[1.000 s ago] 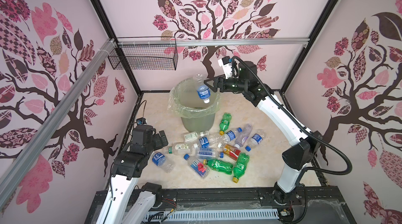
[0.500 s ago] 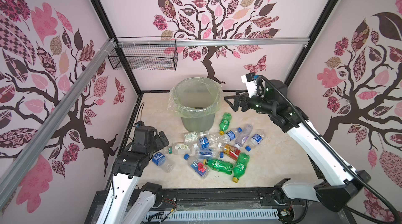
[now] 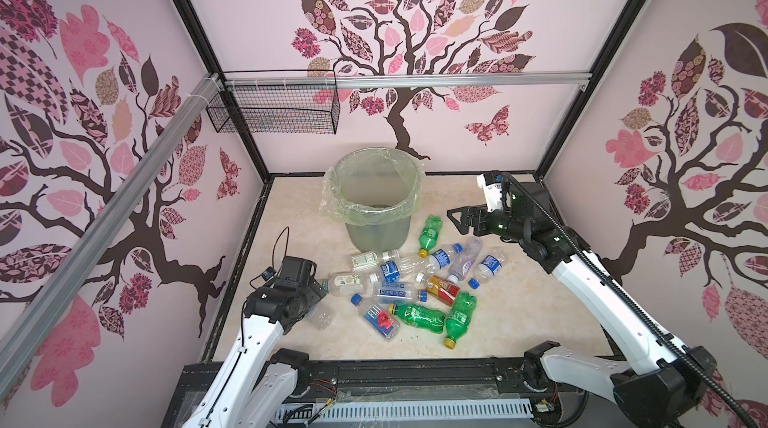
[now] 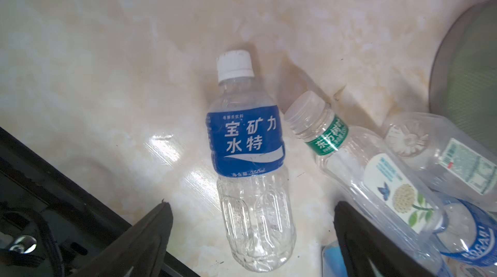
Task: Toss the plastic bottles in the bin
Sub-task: 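Grasp the blue-labelled water bottle with the left gripper, then lift the bottle over the bin with the left gripper while the right reaches the pile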
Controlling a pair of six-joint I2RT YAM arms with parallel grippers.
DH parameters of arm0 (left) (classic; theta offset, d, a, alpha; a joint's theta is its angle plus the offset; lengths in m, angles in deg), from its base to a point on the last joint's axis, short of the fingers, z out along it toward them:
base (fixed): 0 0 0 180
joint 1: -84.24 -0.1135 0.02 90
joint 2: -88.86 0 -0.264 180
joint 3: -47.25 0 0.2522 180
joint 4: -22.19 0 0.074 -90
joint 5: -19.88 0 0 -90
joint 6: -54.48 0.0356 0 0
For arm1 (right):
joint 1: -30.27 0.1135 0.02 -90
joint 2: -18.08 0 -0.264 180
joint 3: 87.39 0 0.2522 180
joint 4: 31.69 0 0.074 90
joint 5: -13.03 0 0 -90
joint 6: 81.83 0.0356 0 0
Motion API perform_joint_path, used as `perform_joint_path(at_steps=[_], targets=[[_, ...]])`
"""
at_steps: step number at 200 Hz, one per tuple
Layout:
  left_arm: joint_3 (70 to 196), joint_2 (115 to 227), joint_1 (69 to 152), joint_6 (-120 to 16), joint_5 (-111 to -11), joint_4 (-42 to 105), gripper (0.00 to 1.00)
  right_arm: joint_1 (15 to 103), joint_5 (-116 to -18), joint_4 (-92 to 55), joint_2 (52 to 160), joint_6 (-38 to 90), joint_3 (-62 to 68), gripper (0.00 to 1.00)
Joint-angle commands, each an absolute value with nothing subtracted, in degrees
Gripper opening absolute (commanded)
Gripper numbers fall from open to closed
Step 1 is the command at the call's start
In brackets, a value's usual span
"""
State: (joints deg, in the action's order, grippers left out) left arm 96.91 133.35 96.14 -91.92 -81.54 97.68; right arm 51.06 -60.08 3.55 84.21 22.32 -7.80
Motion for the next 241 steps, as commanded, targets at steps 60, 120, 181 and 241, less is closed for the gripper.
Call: perform_joint_path(at_steps=[60, 120, 181, 241], targets=[[86.29, 138.14, 96.17, -94.07, -75.08, 83.82, 0.9, 50.59, -63.7, 1.51, 81.83, 24.72, -9.44, 0.97], [83.66, 141.9, 96.13, -93.98, -74.24, 81.27, 0.64, 50.57, -64.04, 1.41, 80.99, 25.58, -10.17, 0.96], [88.47, 135.05, 96.2, -93.94, -77.74, 86.59, 0.57, 50.57, -65.38, 1.18, 79.33, 26.36, -11.72, 0.95], [106.62, 135.39, 96.14, -80.67, -85.22, 95.09, 0.56, 50.27, -83.11, 11.13, 79.16, 29.75, -12.65, 0.93]])
